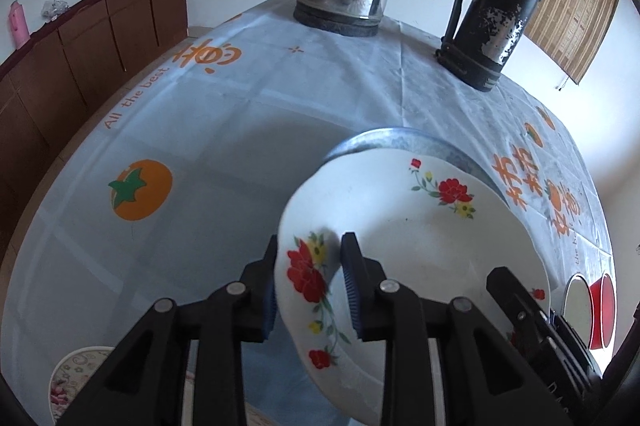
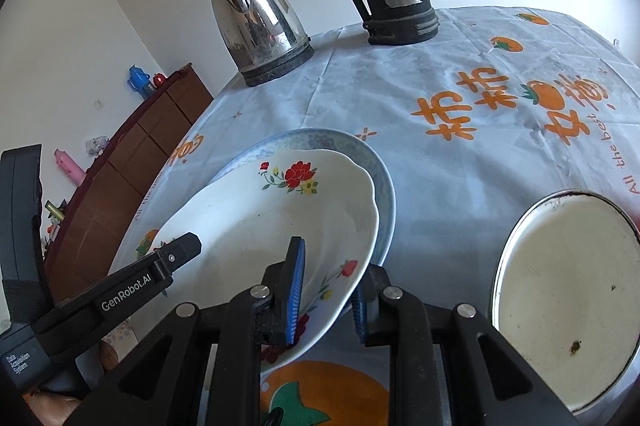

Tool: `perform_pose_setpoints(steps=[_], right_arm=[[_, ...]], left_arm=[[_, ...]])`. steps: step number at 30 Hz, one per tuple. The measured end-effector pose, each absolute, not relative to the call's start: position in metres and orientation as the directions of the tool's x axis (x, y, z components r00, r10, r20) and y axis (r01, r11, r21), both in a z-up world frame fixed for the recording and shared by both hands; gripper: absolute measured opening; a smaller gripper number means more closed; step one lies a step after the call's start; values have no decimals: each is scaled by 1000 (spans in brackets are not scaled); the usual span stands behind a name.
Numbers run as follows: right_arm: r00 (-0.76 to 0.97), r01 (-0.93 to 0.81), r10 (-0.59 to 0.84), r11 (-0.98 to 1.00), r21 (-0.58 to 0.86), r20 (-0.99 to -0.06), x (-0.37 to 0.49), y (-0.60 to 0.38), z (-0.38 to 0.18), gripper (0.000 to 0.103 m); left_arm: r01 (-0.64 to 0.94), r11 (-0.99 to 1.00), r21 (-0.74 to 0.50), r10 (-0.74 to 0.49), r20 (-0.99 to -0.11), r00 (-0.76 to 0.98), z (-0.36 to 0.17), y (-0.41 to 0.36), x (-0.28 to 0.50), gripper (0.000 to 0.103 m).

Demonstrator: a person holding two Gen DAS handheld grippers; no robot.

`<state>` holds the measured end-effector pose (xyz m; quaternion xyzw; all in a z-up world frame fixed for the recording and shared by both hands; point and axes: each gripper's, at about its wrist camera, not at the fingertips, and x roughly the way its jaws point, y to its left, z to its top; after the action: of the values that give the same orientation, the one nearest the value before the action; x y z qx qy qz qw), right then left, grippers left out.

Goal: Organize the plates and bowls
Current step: 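Lower the red-flower plate onto the blue-patterned plate, then open the right gripper to release the plate while the left gripper opens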

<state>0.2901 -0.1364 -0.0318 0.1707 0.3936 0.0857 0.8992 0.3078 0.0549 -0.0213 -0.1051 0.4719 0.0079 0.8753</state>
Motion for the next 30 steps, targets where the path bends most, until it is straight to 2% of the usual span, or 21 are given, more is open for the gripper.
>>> perform_pose_setpoints(steps=[7, 9, 10, 12, 14, 20, 25, 27, 30], right_arm=[[713, -41, 254, 946, 323, -653, 295, -135, -34, 27], [724, -58, 249, 951, 303, -643, 295, -133, -34, 31], [727, -70, 259, 949, 306, -636, 295, -132, -34, 37], [734, -80, 268, 947, 313, -625, 293, -130, -33, 43], [742, -86, 266, 948, 307, -616, 290, -127, -32, 47], [764, -62, 289, 923, 381, -577, 279, -136, -29, 52], [775, -18, 252, 926, 378, -580, 271, -140, -28, 57], [764, -2, 253, 921, 389, -593, 273, -143, -32, 58], [770, 11, 206, 942, 336, -604, 275, -138, -33, 59]], left_arm=[[-117, 983, -144, -57, -835, 547, -23, 46, 314, 30], [-95, 987, -126, -52, -831, 554, -19, 43, 314, 34], [-83, 989, -121, -53, -823, 565, -16, 42, 313, 42], [-84, 992, -98, -29, -801, 598, -9, 40, 309, 67], [-102, 992, -73, 8, -774, 633, -2, 42, 305, 76], [-104, 991, -86, 4, -754, 657, 4, 46, 302, 76], [-93, 994, -58, 22, -721, 693, 11, 40, 294, 76], [-89, 995, -40, 35, -706, 707, 13, 37, 291, 79], [-89, 996, -24, 47, -699, 713, 13, 35, 289, 81]])
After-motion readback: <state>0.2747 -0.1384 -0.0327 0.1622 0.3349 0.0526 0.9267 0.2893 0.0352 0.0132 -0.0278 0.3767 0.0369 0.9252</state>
